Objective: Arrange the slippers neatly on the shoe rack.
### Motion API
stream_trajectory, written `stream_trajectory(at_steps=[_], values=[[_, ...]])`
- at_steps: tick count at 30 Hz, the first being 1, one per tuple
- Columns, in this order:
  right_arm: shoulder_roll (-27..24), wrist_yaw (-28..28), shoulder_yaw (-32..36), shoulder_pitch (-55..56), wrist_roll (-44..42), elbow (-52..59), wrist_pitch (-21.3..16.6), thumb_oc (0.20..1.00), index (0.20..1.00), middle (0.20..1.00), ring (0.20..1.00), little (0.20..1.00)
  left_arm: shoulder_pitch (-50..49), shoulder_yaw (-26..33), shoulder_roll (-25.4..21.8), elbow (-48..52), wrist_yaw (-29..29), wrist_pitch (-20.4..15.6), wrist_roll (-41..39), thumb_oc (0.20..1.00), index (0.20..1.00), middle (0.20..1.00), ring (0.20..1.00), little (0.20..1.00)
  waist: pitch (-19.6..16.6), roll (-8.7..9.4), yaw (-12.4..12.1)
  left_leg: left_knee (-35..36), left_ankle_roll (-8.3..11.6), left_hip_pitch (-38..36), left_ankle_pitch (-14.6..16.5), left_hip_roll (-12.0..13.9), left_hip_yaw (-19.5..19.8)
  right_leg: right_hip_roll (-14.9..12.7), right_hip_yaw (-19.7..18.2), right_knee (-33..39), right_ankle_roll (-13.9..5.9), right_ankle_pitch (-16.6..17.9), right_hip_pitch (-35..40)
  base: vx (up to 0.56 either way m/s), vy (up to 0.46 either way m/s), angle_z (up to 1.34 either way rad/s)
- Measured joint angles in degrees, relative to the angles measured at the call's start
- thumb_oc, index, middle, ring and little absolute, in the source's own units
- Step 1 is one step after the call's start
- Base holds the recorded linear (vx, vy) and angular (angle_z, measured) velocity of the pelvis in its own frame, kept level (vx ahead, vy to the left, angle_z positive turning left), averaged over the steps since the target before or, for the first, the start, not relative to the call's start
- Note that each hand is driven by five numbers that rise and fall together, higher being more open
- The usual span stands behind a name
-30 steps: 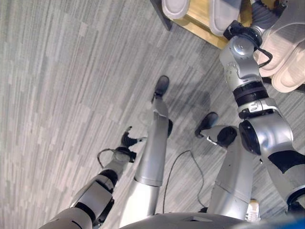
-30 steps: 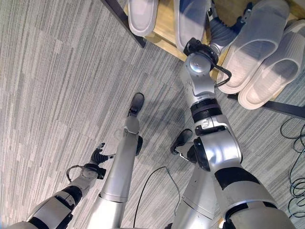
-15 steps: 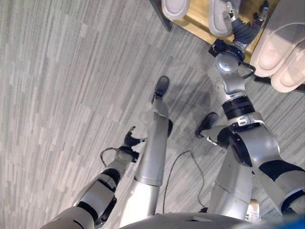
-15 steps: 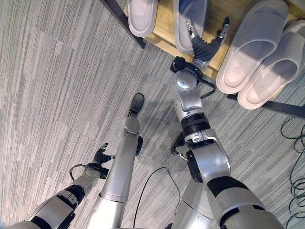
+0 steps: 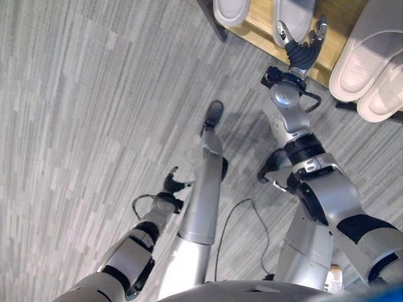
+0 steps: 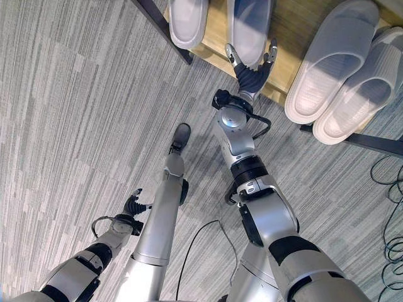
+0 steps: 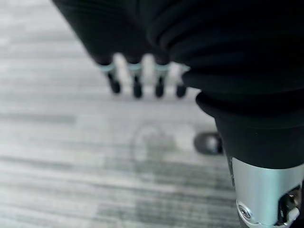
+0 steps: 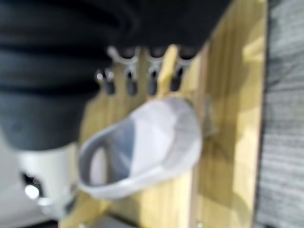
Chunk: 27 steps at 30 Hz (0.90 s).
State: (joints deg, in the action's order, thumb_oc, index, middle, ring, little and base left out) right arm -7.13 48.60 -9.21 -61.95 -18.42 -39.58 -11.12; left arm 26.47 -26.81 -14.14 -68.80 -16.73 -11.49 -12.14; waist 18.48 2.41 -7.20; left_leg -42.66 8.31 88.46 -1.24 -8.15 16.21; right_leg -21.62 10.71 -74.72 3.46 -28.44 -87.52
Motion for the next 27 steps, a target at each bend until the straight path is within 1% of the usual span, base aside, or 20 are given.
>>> stream_trajectory(at_steps=[6,9,10,13,19,21,24,26,27], values=[[0.3,-2.7,-3.6,-0.2,-0.6,-1.1,0.0,1.0,1.0,1.0,1.0,1.0,0.1,0.0,-0.1,0.0,0.0,0.0,0.5,1.0,1.0,1.0,1.0,1.0,0.0,-0.01,-0.3,-0.2,0.02,0.0,0.0,0.2,0.1,0.0,0.0,-0.3,0.05,0.0,0.0,0.0,0.0,0.0],[0.5,-3.0,-5.6,-2.7,-0.6,-5.6,-0.3,1.0,1.0,1.0,1.0,1.0,0.1,0.0,-0.3,0.0,0.0,0.0,1.3,1.0,1.0,1.0,1.0,1.0,0.0,-0.05,-0.5,0.1,0.02,-0.2,0.0,0.2,-0.1,0.0,0.0,-0.3,0.05,0.0,0.0,0.0,0.0,0.0],[0.6,-3.1,-5.6,-3.2,-0.7,-5.8,-0.3,1.0,1.0,1.0,1.0,1.0,0.1,0.0,-0.4,0.0,-0.1,0.0,1.6,1.0,1.0,1.0,1.0,1.0,0.0,-0.04,-0.6,0.3,0.01,-0.2,0.0,0.3,-0.1,0.0,0.0,-0.2,0.06,0.0,0.0,0.0,0.0,0.0],[0.6,-4.2,-5.8,-3.6,-2.2,-5.9,-0.4,1.0,1.0,1.0,1.0,1.0,0.1,0.0,-0.4,-0.1,-0.1,0.0,1.8,1.0,1.0,1.0,1.0,1.0,0.0,-0.07,-1.8,0.3,-0.04,-0.4,0.0,0.3,-0.1,0.0,0.0,-0.4,0.41,-0.2,0.1,0.0,0.0,0.0],[0.5,-4.2,-5.7,-5.6,-2.7,-9.1,-0.4,1.0,1.0,1.0,1.0,1.0,0.1,-0.1,-0.5,-0.7,-1.2,0.0,2.1,1.0,1.0,1.0,1.0,1.0,-0.1,-0.09,-2.1,0.4,-0.05,-0.5,0.0,0.3,-0.1,-0.1,0.1,-0.8,0.68,-0.4,0.1,0.0,-0.003,0.01],[0.3,-4.1,-5.7,-6.0,-2.6,-10.0,-0.5,1.0,1.0,1.0,1.0,1.0,0.1,0.0,-0.5,-0.7,-1.2,0.0,2.1,1.0,1.0,1.0,1.0,1.0,-0.1,-0.14,-2.6,1.0,0.05,-0.6,0.0,0.7,-0.1,-0.1,0.5,-0.8,0.9,-0.4,0.1,0.0,-0.005,0.05],[0.4,-4.3,-6.0,-6.0,-2.7,-9.8,-0.5,1.0,1.0,1.0,1.0,1.0,0.1,0.0,-0.4,-1.3,-1.1,0.0,2.1,1.0,1.0,1.0,1.0,1.0,-0.1,-0.17,-2.6,1.7,-0.1,-0.6,-0.1,1.2,0.2,-0.1,1.5,-0.5,1.64,-0.5,0.2,0.0,0.031,0.05],[0.5,-4.9,-6.5,-5.1,-2.7,-9.0,-0.4,1.0,1.0,1.0,1.0,1.0,0.1,0.0,-0.1,-2.3,-1.1,0.1,2.1,1.0,1.0,1.0,1.0,1.0,-0.2,-0.22,-2.5,1.3,-0.3,-0.7,-0.3,1.2,0.2,0.1,1.4,-0.6,1.68,-0.5,0.4,-0.01,0.049,-0.03],[0.5,-5.2,-6.9,-2.7,-2.6,-7.3,-0.1,1.0,1.0,1.0,1.0,1.0,0.2,0.2,0.0,-2.3,-1.1,0.4,2.1,1.0,1.0,1.0,1.0,1.0,-0.3,-0.19,-1.7,0.9,-0.38,-0.8,-0.5,1.3,0.2,0.0,1.5,-0.5,1.67,-0.5,0.7,-0.03,0.048,-0.06]])
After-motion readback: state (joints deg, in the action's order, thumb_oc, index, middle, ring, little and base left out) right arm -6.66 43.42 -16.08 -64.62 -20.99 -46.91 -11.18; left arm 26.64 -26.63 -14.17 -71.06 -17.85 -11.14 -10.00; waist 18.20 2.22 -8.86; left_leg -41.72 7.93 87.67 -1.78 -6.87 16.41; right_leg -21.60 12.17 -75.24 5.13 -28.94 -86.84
